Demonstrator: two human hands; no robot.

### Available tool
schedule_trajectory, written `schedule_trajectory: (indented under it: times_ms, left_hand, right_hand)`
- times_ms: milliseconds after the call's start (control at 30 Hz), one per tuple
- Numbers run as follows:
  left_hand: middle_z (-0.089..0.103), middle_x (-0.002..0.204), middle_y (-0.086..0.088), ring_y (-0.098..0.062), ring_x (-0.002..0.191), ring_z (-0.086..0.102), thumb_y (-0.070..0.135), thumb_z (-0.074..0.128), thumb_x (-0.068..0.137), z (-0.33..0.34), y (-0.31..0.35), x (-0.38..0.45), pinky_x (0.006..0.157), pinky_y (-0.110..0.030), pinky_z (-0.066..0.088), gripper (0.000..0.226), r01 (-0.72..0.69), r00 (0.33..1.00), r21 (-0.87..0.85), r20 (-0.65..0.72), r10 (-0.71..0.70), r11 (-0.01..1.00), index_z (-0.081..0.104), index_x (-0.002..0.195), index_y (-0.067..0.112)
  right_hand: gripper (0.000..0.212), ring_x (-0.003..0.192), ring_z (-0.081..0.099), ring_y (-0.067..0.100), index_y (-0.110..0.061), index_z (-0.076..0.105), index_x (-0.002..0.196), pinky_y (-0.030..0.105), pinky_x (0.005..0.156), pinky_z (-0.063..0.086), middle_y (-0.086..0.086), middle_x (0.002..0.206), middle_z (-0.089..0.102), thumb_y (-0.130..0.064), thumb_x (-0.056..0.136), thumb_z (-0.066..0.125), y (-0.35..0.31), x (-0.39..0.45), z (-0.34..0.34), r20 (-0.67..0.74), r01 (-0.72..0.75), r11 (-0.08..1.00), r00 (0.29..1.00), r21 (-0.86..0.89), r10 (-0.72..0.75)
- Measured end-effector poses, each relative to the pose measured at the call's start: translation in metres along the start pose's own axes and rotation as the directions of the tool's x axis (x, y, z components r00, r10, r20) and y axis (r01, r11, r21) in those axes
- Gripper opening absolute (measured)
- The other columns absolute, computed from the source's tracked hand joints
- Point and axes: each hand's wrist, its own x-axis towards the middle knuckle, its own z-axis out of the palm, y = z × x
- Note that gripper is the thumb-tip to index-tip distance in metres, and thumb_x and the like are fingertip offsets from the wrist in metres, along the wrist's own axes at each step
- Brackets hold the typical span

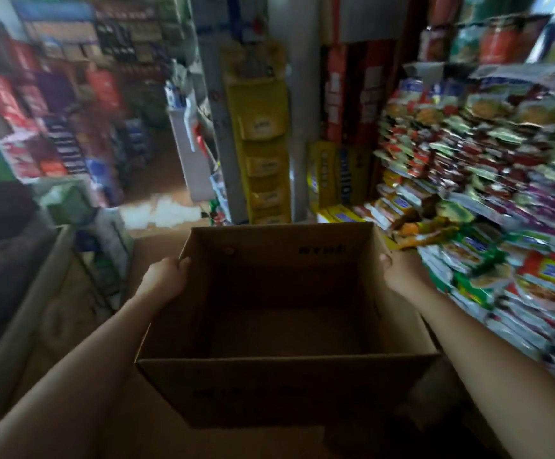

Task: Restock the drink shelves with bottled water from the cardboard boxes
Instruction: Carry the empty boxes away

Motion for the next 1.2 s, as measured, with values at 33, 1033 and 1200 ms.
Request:
schedule_trajectory:
  times_ms: [33,1033,1200]
  left_hand:
    - [0.066,0.104,-0.021,-0.037,0.098,0.061,0.038,0.036,0.100,-0.009,-0.013,0.015,0.079,-0.034,0.044,0.045,0.007,1.000,0.000,-0.007,-0.007,1.000,0.065,0.104,0.004]
    - [0.063,0.112,-0.021,-0.038,0.102,0.059,0.041,0.038,0.098,-0.175,-0.263,0.504,0.084,-0.039,0.048,0.042,0.417,0.850,-0.130,-0.295,-0.437,0.900,0.064,0.113,0.011]
    - [0.060,0.112,-0.023,-0.041,0.104,0.056,0.039,0.037,0.099,-0.176,-0.303,0.595,0.083,-0.041,0.045,0.041,0.435,0.821,-0.138,-0.344,-0.455,0.890,0.061,0.109,0.007]
  right_hand:
    - [0.038,0.113,0.053,0.041,0.001,0.056,0.114,0.040,0.087,0.043,0.026,0.119,0.057,-0.030,0.102,0.036,-0.022,0.010,0.009,0.006,0.018,1.000,1.000,0.002,-0.018]
    - [0.037,0.108,0.057,0.038,0.000,0.055,0.117,0.039,0.082,0.044,0.022,0.115,0.060,-0.028,0.103,0.036,-0.603,0.424,0.244,0.099,0.386,0.908,0.909,0.165,-0.405]
    - [0.035,0.104,0.056,0.044,0.006,0.057,0.107,0.041,0.079,0.043,0.031,0.109,0.060,-0.024,0.102,0.041,-0.686,0.492,0.291,0.014,0.482,0.860,0.871,0.169,-0.491]
